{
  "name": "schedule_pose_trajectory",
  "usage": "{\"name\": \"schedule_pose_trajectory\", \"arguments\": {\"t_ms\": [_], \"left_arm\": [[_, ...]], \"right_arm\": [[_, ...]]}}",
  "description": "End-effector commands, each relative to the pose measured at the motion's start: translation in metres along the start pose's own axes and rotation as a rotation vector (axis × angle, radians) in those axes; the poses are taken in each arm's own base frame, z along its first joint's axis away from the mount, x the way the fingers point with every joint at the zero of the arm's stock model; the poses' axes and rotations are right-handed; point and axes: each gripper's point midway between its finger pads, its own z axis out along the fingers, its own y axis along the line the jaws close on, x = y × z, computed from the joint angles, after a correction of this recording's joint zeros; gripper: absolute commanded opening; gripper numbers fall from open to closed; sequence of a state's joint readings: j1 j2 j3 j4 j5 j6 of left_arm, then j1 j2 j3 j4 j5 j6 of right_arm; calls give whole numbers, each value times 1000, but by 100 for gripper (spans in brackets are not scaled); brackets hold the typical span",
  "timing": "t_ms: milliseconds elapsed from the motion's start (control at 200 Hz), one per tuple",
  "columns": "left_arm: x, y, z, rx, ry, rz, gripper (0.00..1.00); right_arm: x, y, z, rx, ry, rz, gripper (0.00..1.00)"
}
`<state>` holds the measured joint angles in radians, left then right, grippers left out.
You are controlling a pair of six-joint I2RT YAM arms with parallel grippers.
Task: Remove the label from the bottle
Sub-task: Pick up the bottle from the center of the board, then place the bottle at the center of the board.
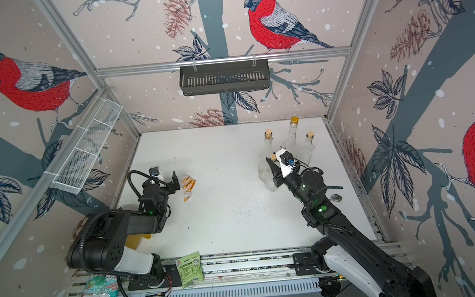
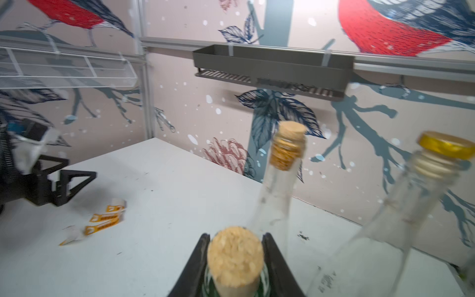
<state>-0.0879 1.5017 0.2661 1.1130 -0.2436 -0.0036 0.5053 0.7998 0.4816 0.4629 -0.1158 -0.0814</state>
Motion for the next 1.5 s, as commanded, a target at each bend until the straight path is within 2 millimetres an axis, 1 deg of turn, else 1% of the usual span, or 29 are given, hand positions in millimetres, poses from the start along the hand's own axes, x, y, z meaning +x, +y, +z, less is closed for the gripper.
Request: {"name": "schedule_pose_trajectory", "arguments": {"t_ms": [0,40,115,245,315,375,415,425,465,545,680,795,845,945,1061,1201,1281,1341,1351,1361,1366,1376,1421,1426,1496], "left_arm": [[-8,1,1,-4,-30,-11,99],[-8,1,0,-4,-29,-10,98],[-8,2,0,-5,-30,-11,98],[-8,1,0,-4,-30,-11,99],[-8,1,1,-4,-30,-11,99],[-8,1,1,-4,-30,-11,98],[-8,1,1,-4,-30,-11,98],[-8,1,1,-4,-30,-11,98],[-8,1,0,-4,-30,-11,99],[-8,1,0,-3,-29,-11,98],[-8,1,1,-3,-28,-10,98],[-8,1,1,-2,-29,-11,98],[-8,1,1,-2,-29,-10,98],[-8,1,1,-3,-28,-11,98],[-8,1,0,-2,-28,-11,98],[-8,1,1,-2,-29,-10,98],[-8,1,1,-2,-28,-10,98],[-8,1,1,-2,-28,-10,98],[-8,1,1,-2,-28,-10,98],[-8,1,1,-1,-29,-10,98],[-8,1,1,-2,-30,-11,98],[-9,1,1,-2,-30,-11,99],[-8,1,1,-2,-28,-10,98],[-8,1,1,-1,-30,-11,98],[-8,1,1,0,-29,-11,98]], "right_arm": [[-29,25,8,-101,-81,-22,7],[-33,33,15,-126,-83,-22,7],[-32,47,31,-170,-68,-22,7],[-30,54,61,-186,-55,-20,7],[-28,53,74,-179,-55,-22,7],[-21,52,86,-169,-40,-25,7],[-23,49,92,-154,-44,-26,7],[-15,49,97,-153,-27,-24,7],[-10,47,104,-144,-20,-21,7],[-7,40,112,-122,-34,-6,8],[1,34,120,-117,-30,22,16],[7,32,120,-111,-31,39,22],[6,31,119,-109,-36,41,32],[3,32,118,-116,-43,34,44],[-5,34,118,-132,-62,12,58],[-21,40,115,-169,-94,-18,66],[-31,43,105,-178,-116,-42,71],[-33,40,95,-152,-124,-62,81],[-35,39,92,-144,-129,-66,84],[-32,38,91,-136,-123,-70,94],[-36,37,88,-133,-133,-74,98],[-38,35,85,-122,-139,-78,100],[-41,27,72,-72,-152,-92,99],[-38,27,72,-67,-144,-93,99],[-32,12,56,18,-123,-113,99]]}}
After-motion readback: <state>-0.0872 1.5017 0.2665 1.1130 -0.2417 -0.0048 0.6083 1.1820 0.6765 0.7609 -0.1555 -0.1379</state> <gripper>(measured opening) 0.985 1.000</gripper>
